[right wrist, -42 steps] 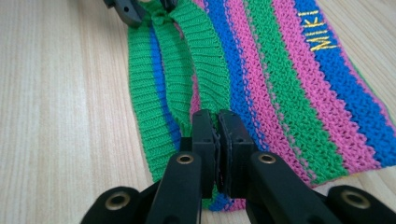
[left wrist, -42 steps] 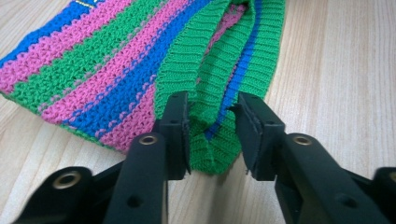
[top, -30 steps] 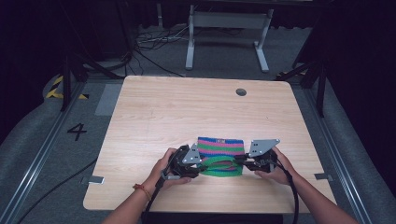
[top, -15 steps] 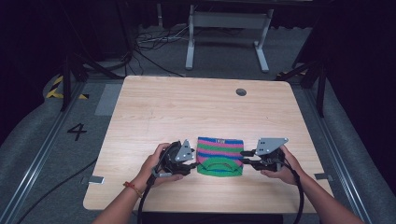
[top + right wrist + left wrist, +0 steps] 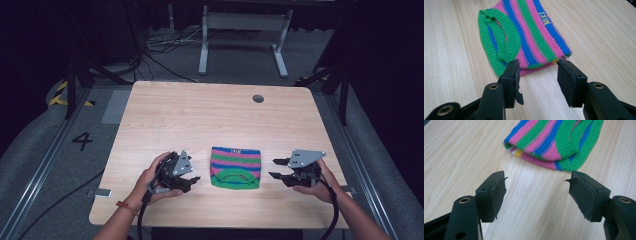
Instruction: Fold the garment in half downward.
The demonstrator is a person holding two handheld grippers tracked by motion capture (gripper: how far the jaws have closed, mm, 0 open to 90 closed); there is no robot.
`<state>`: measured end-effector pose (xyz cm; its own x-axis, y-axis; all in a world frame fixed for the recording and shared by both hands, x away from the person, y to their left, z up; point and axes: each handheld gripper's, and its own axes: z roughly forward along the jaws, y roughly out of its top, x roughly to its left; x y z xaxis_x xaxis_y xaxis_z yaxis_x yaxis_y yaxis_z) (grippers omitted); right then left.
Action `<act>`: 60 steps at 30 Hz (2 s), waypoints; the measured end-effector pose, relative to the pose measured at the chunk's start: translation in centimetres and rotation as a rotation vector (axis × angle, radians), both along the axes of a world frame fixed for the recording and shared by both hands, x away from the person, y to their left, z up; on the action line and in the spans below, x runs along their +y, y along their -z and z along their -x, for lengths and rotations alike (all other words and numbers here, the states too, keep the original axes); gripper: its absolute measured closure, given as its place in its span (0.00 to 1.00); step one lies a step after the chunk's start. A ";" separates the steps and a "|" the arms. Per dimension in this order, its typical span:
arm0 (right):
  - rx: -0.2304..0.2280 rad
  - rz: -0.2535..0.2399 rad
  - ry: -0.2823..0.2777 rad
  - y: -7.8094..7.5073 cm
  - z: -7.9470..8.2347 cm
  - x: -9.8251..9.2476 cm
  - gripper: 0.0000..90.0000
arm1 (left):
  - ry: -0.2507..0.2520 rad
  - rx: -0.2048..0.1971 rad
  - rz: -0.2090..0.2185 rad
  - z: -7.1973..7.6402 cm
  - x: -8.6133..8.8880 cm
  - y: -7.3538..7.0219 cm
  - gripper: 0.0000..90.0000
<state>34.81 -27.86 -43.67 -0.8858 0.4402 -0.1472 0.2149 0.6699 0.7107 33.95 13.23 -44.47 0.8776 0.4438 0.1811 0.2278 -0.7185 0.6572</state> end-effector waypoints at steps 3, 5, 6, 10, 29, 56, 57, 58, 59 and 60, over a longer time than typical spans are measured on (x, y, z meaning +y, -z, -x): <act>0.006 0.012 0.025 0.3 0.4 -0.8 0.57 | -0.022 0.010 -0.017 0.3 0.8 0.3 0.32; 0.006 0.018 0.043 0.4 0.6 -1.4 0.55 | -0.032 0.014 -0.023 0.6 1.4 0.5 0.32; 0.007 0.014 0.055 0.5 0.6 -1.7 0.54 | -0.038 0.012 -0.025 0.7 1.7 0.6 0.32; 0.011 0.005 0.093 0.8 0.9 -2.6 0.51 | -0.062 0.011 -0.032 1.0 2.6 0.9 0.32; 0.006 -0.003 0.267 2.9 1.4 -8.5 0.36 | -0.176 0.065 -0.024 1.1 7.6 2.8 0.26; 0.102 -0.115 0.498 6.9 3.5 -14.7 0.24 | -0.318 0.180 0.134 1.7 13.5 5.4 0.20; 0.102 -0.115 0.498 6.9 3.5 -14.7 0.24 | -0.322 0.174 0.139 1.8 13.5 5.4 0.20; 0.108 -0.116 0.504 6.9 3.5 -14.8 0.22 | -0.331 0.173 0.137 1.9 13.5 5.5 0.18; 0.117 -0.118 0.509 6.9 3.4 -15.0 0.21 | -0.337 0.173 0.138 1.9 13.5 5.5 0.18; 0.124 -0.122 0.511 6.9 3.3 -15.1 0.20 | -0.347 0.172 0.137 2.0 13.4 5.5 0.18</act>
<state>31.52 -42.93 -50.61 -0.5614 0.8272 0.0247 0.5794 0.3716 0.7254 31.93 26.63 -49.93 0.6841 0.7285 -0.0360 0.5558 -0.4886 0.6726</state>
